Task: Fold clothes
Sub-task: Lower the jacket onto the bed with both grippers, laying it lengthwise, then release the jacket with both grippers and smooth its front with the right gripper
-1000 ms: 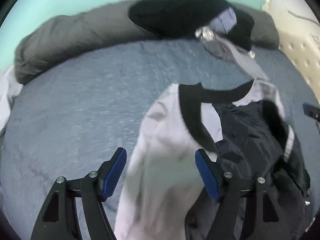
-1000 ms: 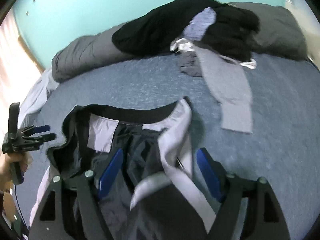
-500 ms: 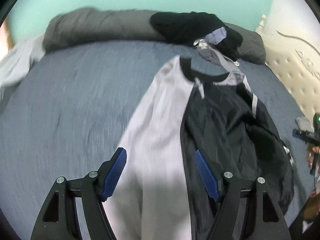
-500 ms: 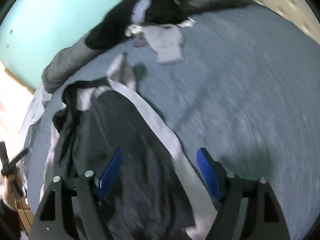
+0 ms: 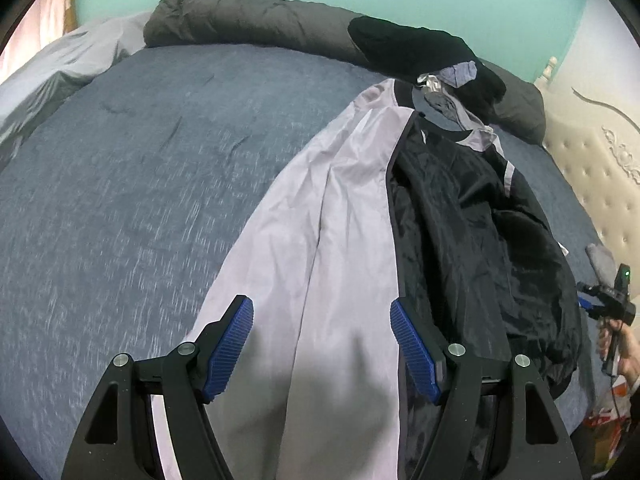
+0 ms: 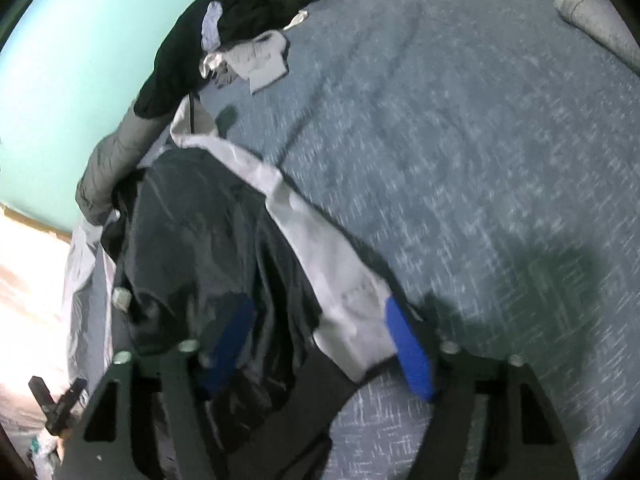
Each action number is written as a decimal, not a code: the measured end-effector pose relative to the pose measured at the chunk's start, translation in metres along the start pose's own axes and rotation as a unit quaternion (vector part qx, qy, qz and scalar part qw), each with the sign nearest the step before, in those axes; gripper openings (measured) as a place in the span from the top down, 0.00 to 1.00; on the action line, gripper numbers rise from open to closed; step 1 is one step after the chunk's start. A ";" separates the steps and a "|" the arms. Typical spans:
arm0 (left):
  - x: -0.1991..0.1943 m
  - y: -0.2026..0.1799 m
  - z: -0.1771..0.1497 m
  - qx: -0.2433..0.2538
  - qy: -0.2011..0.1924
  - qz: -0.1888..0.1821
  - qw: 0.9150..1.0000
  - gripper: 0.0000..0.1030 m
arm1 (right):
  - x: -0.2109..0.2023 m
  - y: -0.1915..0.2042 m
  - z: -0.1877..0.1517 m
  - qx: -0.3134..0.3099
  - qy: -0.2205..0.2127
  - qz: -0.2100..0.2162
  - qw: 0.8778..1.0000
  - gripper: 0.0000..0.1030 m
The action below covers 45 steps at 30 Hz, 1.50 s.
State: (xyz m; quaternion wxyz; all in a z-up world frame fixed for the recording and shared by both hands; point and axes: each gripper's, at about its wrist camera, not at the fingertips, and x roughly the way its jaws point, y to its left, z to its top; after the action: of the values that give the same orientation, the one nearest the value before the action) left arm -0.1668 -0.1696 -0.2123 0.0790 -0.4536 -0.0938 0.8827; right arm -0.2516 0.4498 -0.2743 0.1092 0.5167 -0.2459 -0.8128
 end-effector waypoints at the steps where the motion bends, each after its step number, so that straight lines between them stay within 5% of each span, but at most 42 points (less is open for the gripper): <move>1: -0.001 0.001 -0.004 -0.004 0.000 -0.001 1.000 0.27 | 0.000 -0.001 -0.004 0.004 -0.007 0.000 1.000 0.48; 3: -0.004 0.002 -0.012 -0.006 0.003 -0.001 1.000 0.27 | 0.000 -0.004 -0.011 0.011 -0.018 -0.002 1.000 0.67; 9: -0.011 0.005 -0.021 -0.004 0.007 0.005 1.000 0.27 | -0.014 0.006 -0.016 -0.020 -0.039 -0.016 0.999 0.91; 19: -0.023 -0.006 -0.016 0.010 -0.001 -0.001 1.000 0.27 | -0.073 0.053 -0.011 -0.102 -0.088 -0.004 0.991 0.96; 26: -0.029 -0.013 -0.016 0.021 -0.005 -0.002 1.000 0.27 | -0.100 0.126 -0.023 -0.185 -0.093 0.052 0.977 0.98; 32: -0.037 -0.015 -0.014 0.017 -0.012 -0.010 1.000 0.27 | -0.106 0.207 -0.042 -0.261 -0.078 0.118 0.955 0.98; 34: -0.042 -0.014 -0.014 0.017 -0.016 -0.013 1.000 0.27 | -0.103 0.218 -0.044 -0.286 -0.082 0.097 0.950 0.98; 41: -0.043 -0.003 -0.016 0.015 -0.013 -0.010 1.000 0.27 | -0.076 0.128 -0.012 -0.176 -0.063 -0.012 0.982 0.94; 43: -0.040 -0.002 -0.017 0.013 -0.009 -0.010 1.000 0.27 | -0.071 0.095 -0.010 -0.128 -0.056 -0.037 0.989 0.81; 45: -0.036 -0.001 -0.019 0.012 -0.005 -0.009 1.000 0.27 | -0.067 0.059 -0.010 -0.069 -0.052 -0.050 0.995 0.55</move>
State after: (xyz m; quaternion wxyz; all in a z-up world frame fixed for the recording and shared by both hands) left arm -0.1306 -0.1751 -0.1944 0.0919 -0.4476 -0.0879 0.8851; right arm -0.2178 0.4257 -0.1948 0.0914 0.4763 -0.1683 -0.8582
